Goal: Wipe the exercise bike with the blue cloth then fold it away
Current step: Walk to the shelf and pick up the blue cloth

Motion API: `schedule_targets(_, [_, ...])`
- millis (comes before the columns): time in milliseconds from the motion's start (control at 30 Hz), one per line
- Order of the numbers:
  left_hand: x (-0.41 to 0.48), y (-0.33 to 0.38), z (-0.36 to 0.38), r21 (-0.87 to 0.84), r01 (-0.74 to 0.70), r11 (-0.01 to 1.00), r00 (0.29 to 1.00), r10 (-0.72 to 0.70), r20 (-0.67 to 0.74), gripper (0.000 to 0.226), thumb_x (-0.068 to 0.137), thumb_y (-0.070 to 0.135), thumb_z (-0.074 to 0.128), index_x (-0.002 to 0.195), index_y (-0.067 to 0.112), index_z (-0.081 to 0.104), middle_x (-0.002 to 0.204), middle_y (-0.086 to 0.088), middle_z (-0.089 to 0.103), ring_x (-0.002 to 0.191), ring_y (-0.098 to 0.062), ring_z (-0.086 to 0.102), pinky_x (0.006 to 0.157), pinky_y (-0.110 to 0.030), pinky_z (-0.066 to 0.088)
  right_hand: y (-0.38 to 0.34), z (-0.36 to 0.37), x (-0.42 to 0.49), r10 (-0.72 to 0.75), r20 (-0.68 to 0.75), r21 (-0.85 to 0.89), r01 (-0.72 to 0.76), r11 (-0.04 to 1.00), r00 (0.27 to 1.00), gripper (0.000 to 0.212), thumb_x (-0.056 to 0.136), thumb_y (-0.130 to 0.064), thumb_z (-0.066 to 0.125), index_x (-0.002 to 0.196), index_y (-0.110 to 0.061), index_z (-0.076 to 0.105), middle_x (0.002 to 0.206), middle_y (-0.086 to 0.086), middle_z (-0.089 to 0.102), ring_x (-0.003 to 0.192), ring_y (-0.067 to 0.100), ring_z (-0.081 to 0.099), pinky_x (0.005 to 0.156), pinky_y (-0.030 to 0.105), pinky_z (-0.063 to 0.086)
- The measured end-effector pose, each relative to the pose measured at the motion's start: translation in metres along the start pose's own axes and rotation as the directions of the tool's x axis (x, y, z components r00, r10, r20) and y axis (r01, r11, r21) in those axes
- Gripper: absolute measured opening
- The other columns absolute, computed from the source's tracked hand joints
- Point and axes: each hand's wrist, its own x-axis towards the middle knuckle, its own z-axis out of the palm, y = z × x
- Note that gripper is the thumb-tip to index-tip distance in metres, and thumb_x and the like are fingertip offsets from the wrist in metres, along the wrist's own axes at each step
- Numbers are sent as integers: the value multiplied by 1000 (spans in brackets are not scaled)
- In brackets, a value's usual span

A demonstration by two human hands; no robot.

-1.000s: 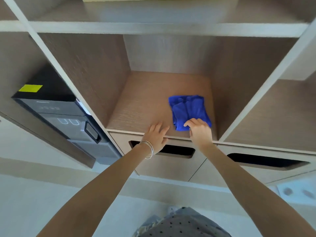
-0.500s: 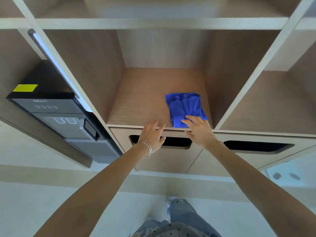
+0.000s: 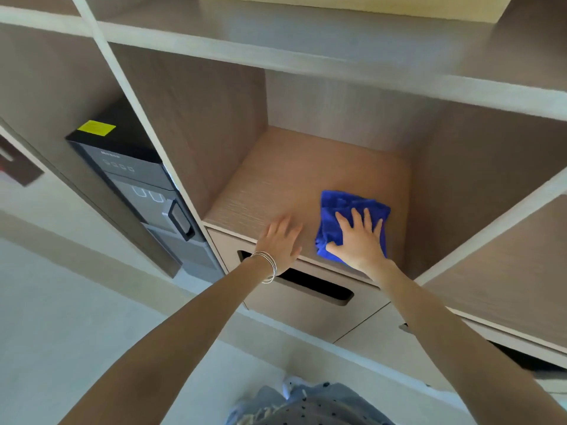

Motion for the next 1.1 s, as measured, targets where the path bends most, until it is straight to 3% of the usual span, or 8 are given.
schedule_targets(133, [-1, -6, 8, -2, 31, 1000, 999, -31, -20, 55, 97, 37, 35, 147, 22, 20, 157, -10, 10, 145, -25, 10, 118, -37, 12, -3, 6, 4, 14, 39, 82, -17, 996, 999, 68, 89, -54, 40, 147, -34, 13, 159, 6, 0, 144, 36, -14, 109, 68, -6])
schedule_targets(300, [-9, -9, 14, 8, 22, 1000, 999, -22, -28, 54, 98, 39, 31, 148, 22, 17, 158, -7, 10, 146, -24, 8, 118, -36, 9, -2, 8, 9, -17, 86, 35, 14, 999, 996, 84, 76, -81, 29, 145, -44, 0, 159, 3, -8, 142, 39, -15, 103, 73, -3])
schedule_targets(500, [-17, -6, 19, 26, 35, 999, 998, -33, -46, 56, 98, 41, 31, 148, 21, 15, 158, -8, 14, 146, -25, 8, 120, -39, 7, 1, 17, 2, -82, -59, -110, 75, 991, 995, 84, 76, -80, 23, 147, -37, 7, 159, 8, 3, 144, 39, 0, 106, 71, 8])
schedule_targets(667, [-20, -4, 21, 10, 29, 1000, 997, -28, -72, 59, 96, 43, 37, 148, 20, 19, 156, -10, 18, 146, -26, 10, 119, -38, 4, 5, 15, -5, -177, -42, -110, 171, 979, 983, 84, 79, -76, 32, 148, -35, 7, 159, 9, 3, 145, 37, -2, 108, 68, 4])
schedule_targets(767, [-20, -6, 21, 6, 22, 1000, 998, -21, -54, 62, 95, 43, 39, 148, 21, 16, 157, -9, 15, 146, -24, 7, 119, -37, 2, 14, 12, -21, -283, -100, 53, 289, 956, 954, 83, 79, -63, 55, 147, -28, 21, 158, 8, 11, 146, 31, 1, 112, 61, 2])
schedule_targets(867, [-19, -7, 12, 23, 18, 1000, 999, -19, 40, 68, 92, 41, 46, 148, 24, 13, 158, -7, 10, 146, -25, 4, 120, -39, 4, 37, 15, -45, -364, -268, 176, 417, 892, 892, 69, 75, -33, 76, 134, -15, 48, 150, 13, 33, 141, 33, 25, 113, 56, 25])
schedule_targets(967, [-18, 7, 1, -3, -29, 1000, 999, 29, 38, 72, 90, 38, 50, 149, 23, 12, 156, -8, 13, 145, -26, 8, 120, -39, 9, 46, 22, -59, -306, -339, 164, 376, 912, 890, 68, 63, -12, 85, 124, -7, 58, 137, 18, 50, 129, 36, 45, 100, 52, 44])
schedule_targets(1100, [-17, 35, -6, -107, -226, 968, 971, 216, -99, 71, 86, 36, 55, 147, 21, 22, 156, -5, 19, 145, -23, 14, 119, -39, 13, 37, 22, -62, -267, -345, 170, 340, 925, 900, 68, 58, -7, 84, 121, -11, 61, 128, 10, 60, 120, 27, 56, 97, 40, 46])
